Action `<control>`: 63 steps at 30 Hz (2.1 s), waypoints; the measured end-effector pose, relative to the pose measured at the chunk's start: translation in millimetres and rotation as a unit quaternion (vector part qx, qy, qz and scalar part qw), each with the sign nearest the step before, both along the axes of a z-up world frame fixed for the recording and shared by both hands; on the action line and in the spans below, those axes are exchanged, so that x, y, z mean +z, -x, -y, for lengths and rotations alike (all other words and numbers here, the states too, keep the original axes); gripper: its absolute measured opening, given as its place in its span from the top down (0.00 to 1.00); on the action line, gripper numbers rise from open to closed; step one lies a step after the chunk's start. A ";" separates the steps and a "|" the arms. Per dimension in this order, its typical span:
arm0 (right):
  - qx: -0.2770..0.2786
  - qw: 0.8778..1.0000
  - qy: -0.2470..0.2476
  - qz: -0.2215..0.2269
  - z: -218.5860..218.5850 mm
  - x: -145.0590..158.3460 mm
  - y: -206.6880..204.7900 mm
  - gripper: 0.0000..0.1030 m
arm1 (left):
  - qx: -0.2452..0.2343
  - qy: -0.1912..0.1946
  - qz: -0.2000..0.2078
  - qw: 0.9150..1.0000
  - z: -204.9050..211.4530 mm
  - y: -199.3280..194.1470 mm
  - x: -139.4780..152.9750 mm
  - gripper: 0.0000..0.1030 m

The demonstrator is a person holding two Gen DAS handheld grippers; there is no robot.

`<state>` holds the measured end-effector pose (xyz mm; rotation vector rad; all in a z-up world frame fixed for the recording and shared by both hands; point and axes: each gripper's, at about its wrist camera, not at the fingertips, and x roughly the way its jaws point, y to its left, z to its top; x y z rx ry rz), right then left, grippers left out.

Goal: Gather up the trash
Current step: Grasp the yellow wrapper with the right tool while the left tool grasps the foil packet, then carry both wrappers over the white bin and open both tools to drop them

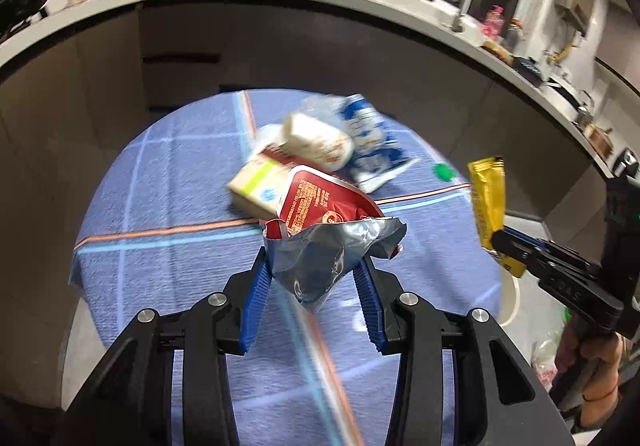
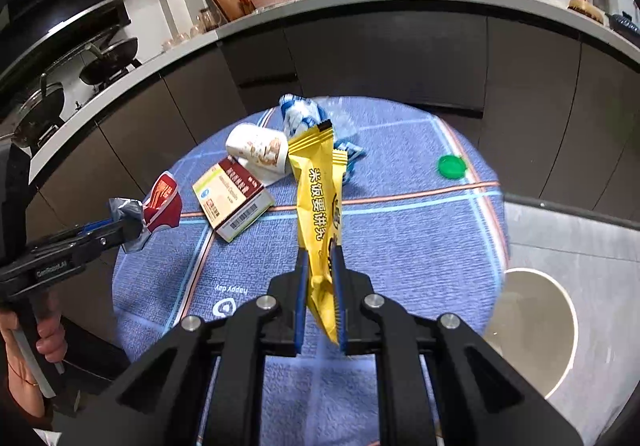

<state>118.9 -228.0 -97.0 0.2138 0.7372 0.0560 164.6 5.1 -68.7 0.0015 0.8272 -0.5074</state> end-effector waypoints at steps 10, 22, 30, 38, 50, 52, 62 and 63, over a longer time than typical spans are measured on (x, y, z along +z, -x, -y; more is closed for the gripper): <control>-0.069 0.997 0.016 0.021 65.7 24.6 57.5 0.88 | -0.130 0.025 0.020 0.991 92.2 37.6 28.9 0.62; -0.168 0.985 -0.010 -0.029 165.6 -34.1 111.4 0.88 | -0.247 0.012 -0.010 0.969 226.0 51.5 -0.3 0.62; -0.180 0.980 -0.049 -0.066 198.3 -96.1 119.6 0.87 | -0.280 -0.033 -0.037 0.959 294.2 53.8 -53.3 0.62; -0.173 0.978 -0.078 -0.085 210.4 -134.3 107.9 0.86 | -0.295 -0.058 -0.049 0.953 336.5 51.6 -93.1 0.62; -0.166 0.978 -0.071 -0.103 212.7 -157.1 97.0 0.75 | -0.285 -0.078 -0.053 0.954 351.1 49.9 -115.7 0.58; -0.162 0.980 -0.059 -0.099 210.7 -155.9 96.9 0.74 | -0.281 -0.078 -0.051 0.955 353.6 49.3 -115.7 0.57; -0.144 0.987 -0.014 -0.070 207.1 -145.9 103.8 0.44 | -0.263 -0.067 -0.041 0.962 358.7 45.7 -107.8 0.33; -0.143 0.987 -0.012 -0.068 207.1 -145.7 104.2 0.38 | -0.262 -0.065 -0.040 0.962 357.8 45.4 -106.3 0.31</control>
